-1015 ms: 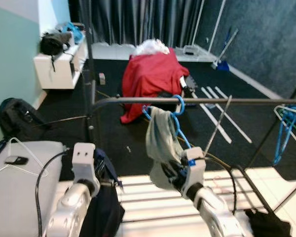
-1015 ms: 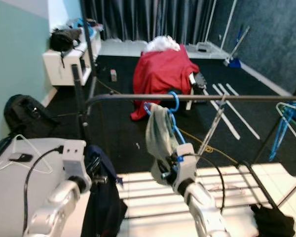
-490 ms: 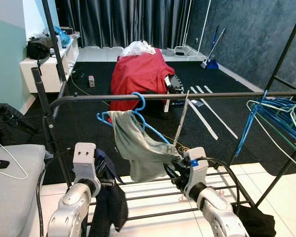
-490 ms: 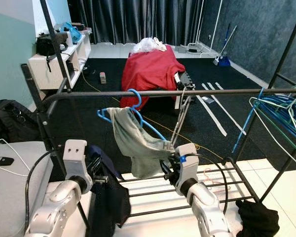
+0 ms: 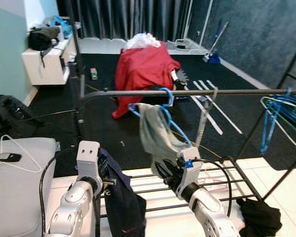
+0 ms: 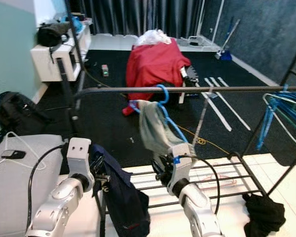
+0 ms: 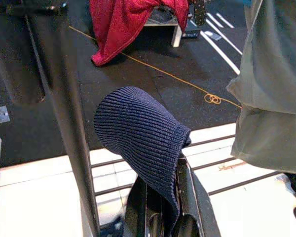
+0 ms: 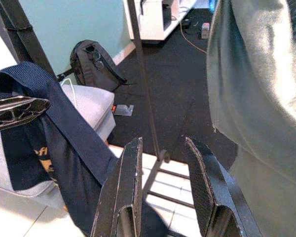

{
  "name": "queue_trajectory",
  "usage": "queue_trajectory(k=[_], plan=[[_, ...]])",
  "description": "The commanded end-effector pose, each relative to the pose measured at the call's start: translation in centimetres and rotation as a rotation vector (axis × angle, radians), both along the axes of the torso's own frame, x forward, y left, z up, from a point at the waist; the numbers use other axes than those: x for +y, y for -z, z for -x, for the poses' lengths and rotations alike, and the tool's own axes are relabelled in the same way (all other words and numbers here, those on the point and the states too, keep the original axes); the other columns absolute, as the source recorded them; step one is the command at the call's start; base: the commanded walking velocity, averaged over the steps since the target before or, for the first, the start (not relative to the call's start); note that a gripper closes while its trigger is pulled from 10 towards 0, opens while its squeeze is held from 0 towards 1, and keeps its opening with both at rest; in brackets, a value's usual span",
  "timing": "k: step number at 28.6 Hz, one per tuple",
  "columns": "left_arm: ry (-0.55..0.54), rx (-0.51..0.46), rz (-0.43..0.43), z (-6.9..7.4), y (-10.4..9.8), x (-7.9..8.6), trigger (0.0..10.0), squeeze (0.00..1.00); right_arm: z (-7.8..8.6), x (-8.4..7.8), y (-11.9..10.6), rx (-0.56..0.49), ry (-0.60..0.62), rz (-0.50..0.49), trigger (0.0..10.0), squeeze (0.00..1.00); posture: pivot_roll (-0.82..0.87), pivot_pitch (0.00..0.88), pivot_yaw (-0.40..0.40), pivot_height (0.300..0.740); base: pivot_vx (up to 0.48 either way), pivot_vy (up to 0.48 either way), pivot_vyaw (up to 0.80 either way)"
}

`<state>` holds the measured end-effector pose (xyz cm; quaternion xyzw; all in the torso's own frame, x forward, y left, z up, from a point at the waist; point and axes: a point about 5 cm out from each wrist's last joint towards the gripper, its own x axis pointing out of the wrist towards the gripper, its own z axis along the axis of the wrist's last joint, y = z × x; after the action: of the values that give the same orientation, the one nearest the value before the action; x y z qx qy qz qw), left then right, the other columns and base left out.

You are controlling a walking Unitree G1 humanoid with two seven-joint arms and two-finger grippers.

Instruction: Hang hanger

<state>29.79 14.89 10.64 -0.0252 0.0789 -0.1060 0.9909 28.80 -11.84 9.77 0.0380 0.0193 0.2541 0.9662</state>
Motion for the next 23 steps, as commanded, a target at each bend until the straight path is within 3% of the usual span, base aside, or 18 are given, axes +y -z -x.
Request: queue_trajectory(k=[1,2,3,4,5,7,8,10,11,17,18,19,20,21,22,23], plan=[[0.048,-0.048,0.013,0.1,-0.8,-0.6,10.0,0.00,0.3,-0.3,-0.3,-0.036,0.005,0.002,10.0,0.00,-0.08,0.019,-0.057,0.740,0.000,0.000,0.00],[0.076,-0.052,0.009,0.3,-0.8,-0.8,10.0,0.00,0.5,-0.1,-1.1,-0.115,0.003,0.014,10.0,0.00,-0.08,0.022,-0.056,0.740,0.000,0.000,0.00],[0.076,-0.052,0.009,0.3,-0.8,-0.8,10.0,0.00,0.5,-0.1,-1.1,-0.115,0.003,0.014,10.0,0.00,-0.08,0.022,-0.056,0.740,0.000,0.000,0.00],[0.089,-0.055,0.006,0.4,-0.8,-0.9,10.0,0.00,0.8,0.1,-2.7,-0.233,0.013,-0.006,10.0,0.00,-0.08,0.023,-0.057,0.740,0.000,0.000,0.00],[0.089,-0.055,0.006,0.4,-0.8,-0.9,10.0,0.00,0.8,0.1,-2.7,-0.233,0.013,-0.006,10.0,0.00,-0.08,0.023,-0.057,0.740,0.000,0.000,0.00],[0.091,-0.056,0.002,0.4,-0.8,-0.9,10.0,0.00,1.2,0.0,-5.4,-0.432,0.050,-0.035,10.0,0.00,-0.08,0.023,-0.053,0.740,0.000,0.000,0.00],[0.089,-0.057,0.001,0.4,-0.8,-0.9,10.0,0.00,1.3,-0.2,-6.6,-0.506,0.067,-0.048,10.0,0.44,-0.08,0.020,-0.051,0.740,0.000,0.000,0.00],[0.089,-0.057,0.001,0.4,-0.8,-0.9,10.0,0.00,1.3,-0.3,-7.1,-0.544,0.076,-0.052,10.0,0.44,-0.08,0.020,-0.051,0.740,0.000,0.000,0.00],[0.088,-0.058,0.001,0.4,-0.8,-0.9,10.0,0.00,1.4,-0.3,-7.8,-0.583,0.078,-0.061,10.0,1.00,-0.08,0.020,-0.050,0.740,0.000,0.000,0.00],[0.072,-0.066,-0.006,0.3,-0.8,-0.5,10.0,0.00,1.6,-0.4,-9.8,-0.698,0.114,-0.043,10.0,1.00,-0.08,0.013,-0.052,0.740,0.000,0.000,0.00],[0.069,-0.070,-0.006,0.2,-0.9,-0.4,10.0,0.00,1.4,-0.9,-10.2,-0.720,0.177,-0.008,10.0,0.28,-0.08,0.011,-0.053,0.740,0.000,0.000,0.00],[0.069,-0.070,-0.006,0.2,-0.9,-0.4,10.0,0.00,1.4,-0.9,-10.2,-0.720,0.177,-0.008,10.0,0.28,-0.08,0.011,-0.053,0.740,0.000,0.000,0.00],[0.067,-0.076,-0.004,0.2,-1.0,-0.3,10.0,0.00,1.0,-1.7,-10.2,-0.709,0.271,0.005,10.0,0.00,-0.08,0.009,-0.053,0.740,0.000,0.000,0.00],[0.067,-0.076,-0.004,0.2,-1.0,-0.3,10.0,0.00,1.0,-1.7,-10.2,-0.709,0.271,0.005,10.0,0.00,-0.08,0.009,-0.053,0.740,0.000,0.000,0.00],[0.076,-0.090,-0.004,0.3,-1.2,-0.3,10.0,0.00,-0.2,-3.3,-8.8,-0.563,0.394,0.002,10.0,0.00,-0.08,0.005,-0.051,0.740,0.000,0.000,0.00],[0.076,-0.090,-0.004,0.3,-1.2,-0.3,10.0,0.00,-0.2,-3.3,-8.8,-0.563,0.394,0.002,10.0,0.00,-0.08,0.005,-0.051,0.740,0.000,0.000,0.00]])
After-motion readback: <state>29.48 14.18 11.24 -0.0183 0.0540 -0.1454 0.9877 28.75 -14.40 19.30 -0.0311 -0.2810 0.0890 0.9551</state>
